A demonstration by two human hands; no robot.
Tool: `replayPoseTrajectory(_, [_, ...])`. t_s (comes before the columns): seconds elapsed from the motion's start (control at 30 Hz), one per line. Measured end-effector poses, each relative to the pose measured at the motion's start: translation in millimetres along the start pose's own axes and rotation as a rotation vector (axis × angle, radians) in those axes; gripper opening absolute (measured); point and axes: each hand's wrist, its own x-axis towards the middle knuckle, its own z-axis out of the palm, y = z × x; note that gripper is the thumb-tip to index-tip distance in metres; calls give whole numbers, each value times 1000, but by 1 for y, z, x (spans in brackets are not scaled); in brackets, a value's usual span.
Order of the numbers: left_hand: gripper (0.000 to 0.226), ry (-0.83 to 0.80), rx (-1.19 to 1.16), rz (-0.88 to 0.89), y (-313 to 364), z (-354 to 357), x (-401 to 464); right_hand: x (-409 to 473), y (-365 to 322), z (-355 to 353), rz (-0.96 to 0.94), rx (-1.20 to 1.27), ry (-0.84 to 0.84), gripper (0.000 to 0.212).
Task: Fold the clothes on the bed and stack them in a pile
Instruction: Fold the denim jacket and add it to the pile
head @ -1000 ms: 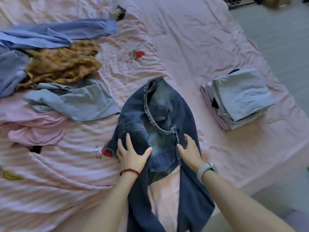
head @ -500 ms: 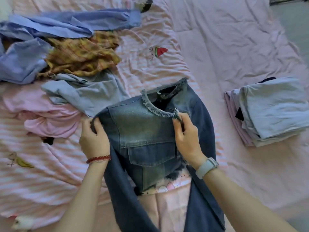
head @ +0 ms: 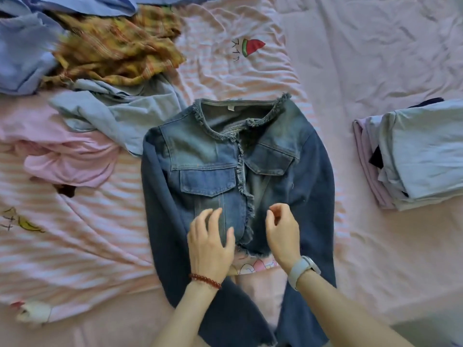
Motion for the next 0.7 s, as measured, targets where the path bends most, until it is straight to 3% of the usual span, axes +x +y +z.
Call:
replayPoseTrajectory(0.13, [68, 37, -90, -490, -17, 7, -20, -23, 37, 14, 338, 82, 17, 24])
replayPoseTrajectory(0.2, [73, -16, -121, -704, -26, 6, -15, -25, 46, 21, 404, 61, -29, 31])
replayPoseTrajectory(0.27, [67, -51, -159, -841, -36, 2, -5, -25, 46, 24, 402, 55, -28, 23])
replayPoseTrajectory(0.37, [30, -2, -198, -696, -46, -6, 6, -22, 34, 16, 318, 188, 93, 18])
replayPoseTrajectory(0.47, [22, 179, -262, -540, -38, -22, 11, -19, 23, -8, 165, 246, 199, 15])
replayPoseTrajectory(0.57, [19, 331, -283, -547, -31, -39, 15, -18, 18, -39, -51, 193, 231, 10])
replayPoseTrajectory(0.63, [19, 290, -247, -600, -34, -47, 18, -16, 20, -57, -111, 116, 223, 10])
replayPoseTrajectory(0.7, [20, 139, -144, -692, -40, -50, 18, -10, 29, -71, -45, -96, 176, 7])
